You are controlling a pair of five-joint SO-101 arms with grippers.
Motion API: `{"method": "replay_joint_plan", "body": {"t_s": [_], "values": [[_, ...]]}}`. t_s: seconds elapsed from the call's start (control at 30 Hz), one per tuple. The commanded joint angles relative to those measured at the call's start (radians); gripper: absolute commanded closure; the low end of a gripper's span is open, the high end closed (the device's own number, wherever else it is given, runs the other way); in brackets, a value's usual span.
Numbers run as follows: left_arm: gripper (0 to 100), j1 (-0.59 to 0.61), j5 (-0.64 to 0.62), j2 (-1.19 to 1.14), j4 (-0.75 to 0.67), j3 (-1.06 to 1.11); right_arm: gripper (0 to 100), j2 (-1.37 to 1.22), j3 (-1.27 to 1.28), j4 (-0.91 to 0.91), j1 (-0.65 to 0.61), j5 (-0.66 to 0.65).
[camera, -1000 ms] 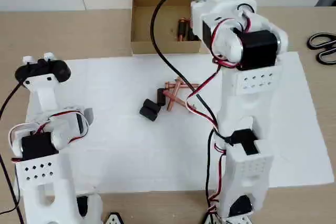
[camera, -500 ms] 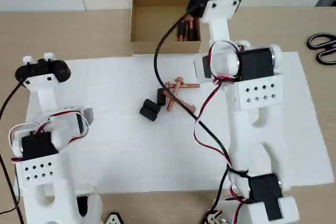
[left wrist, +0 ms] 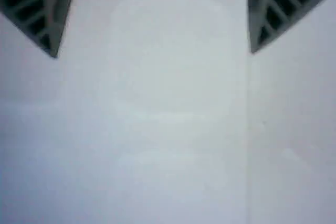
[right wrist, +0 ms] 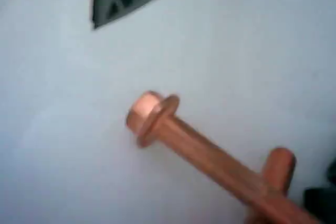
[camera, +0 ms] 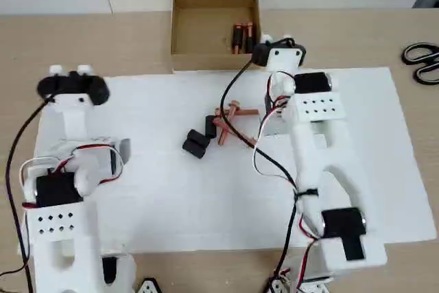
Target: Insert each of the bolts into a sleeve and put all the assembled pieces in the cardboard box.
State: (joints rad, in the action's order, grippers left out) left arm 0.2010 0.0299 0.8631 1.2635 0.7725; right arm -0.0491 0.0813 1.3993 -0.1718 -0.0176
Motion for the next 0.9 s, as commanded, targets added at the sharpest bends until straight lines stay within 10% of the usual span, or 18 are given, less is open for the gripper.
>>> {"method": "replay_joint_plan", "body": {"t_s": [0.0,0.87], "values": [[78,-0.048,0.014,0.012,-0.040,-0.007,81.2,-0.056,-0.043,-0.022,-0.008,-0.012],[78,0.381,-0.029,0.020,0.120,0.053,81.6,-0.133,-0.124,-0.199,-0.518,-0.137]]}}
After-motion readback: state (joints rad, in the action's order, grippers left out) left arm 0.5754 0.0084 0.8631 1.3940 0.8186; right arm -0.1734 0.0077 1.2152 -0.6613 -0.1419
